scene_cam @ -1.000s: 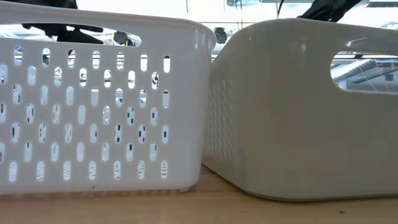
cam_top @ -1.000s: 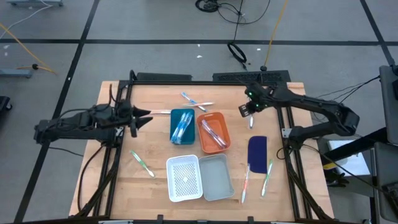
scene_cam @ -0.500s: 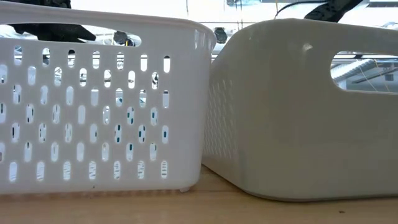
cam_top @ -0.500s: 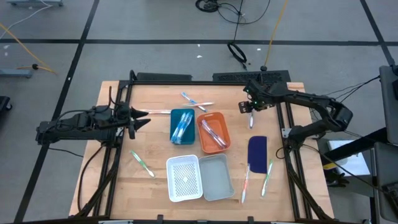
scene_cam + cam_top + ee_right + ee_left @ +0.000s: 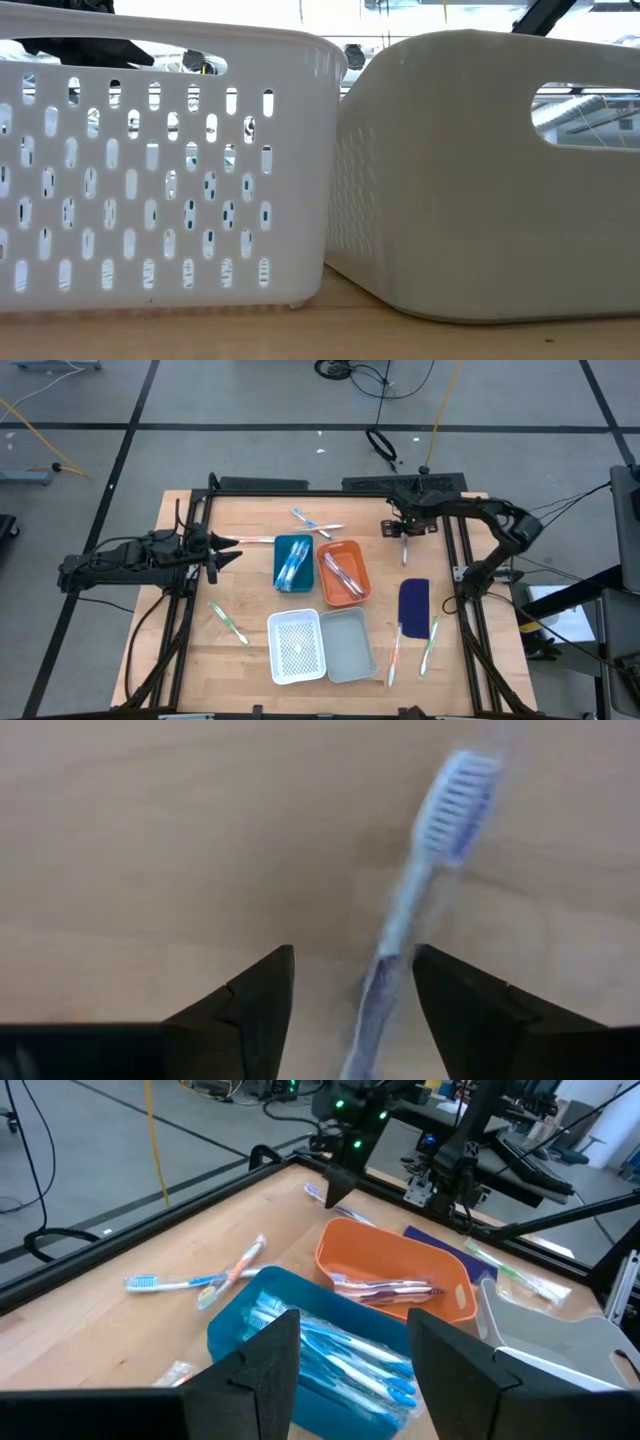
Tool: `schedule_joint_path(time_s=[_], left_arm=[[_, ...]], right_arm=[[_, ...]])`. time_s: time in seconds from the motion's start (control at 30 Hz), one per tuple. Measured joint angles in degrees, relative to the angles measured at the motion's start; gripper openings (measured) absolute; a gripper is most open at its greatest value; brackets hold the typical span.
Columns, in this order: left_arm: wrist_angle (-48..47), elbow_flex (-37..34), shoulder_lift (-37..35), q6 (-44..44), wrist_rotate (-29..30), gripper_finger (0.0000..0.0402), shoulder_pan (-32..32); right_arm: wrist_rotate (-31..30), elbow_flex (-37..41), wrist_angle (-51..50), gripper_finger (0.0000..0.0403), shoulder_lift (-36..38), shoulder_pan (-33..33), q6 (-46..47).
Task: Pick & Place Toothbrushes
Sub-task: Put the violet toothbrush into the orange bin
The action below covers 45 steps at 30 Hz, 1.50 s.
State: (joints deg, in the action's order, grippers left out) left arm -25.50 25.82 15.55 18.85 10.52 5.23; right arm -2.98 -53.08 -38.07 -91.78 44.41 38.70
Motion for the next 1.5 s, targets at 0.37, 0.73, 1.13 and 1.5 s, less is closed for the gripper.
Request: schedule_joint_path(time_s=[0.37, 0.73, 1.13, 1.5], left_arm=[[0.0, 0.0, 0.0, 0.8, 0.0, 0.0184, 0.0], [0.0, 0.0, 0.0, 0.7, 0.0, 0.0184, 0.0], [-0.6, 0.1, 0.0, 0.6, 0.1, 0.0184, 0.0], [-5.2, 0.1, 0.1, 4.4, 0.1, 0.0184, 0.0]], right_arm=[[-0.6, -0.2, 0.2, 0.0184, -4.6, 1.7, 2.2], [-0.1, -0.1, 0.6, 0.0065, -4.7, 1.6, 3.7], [0.1, 0.5, 2.1, 0.0009, 2.1, 1.4, 1.1], [9.5, 0.2, 13.2, 0.0005, 23.1, -0.9, -8.4]])
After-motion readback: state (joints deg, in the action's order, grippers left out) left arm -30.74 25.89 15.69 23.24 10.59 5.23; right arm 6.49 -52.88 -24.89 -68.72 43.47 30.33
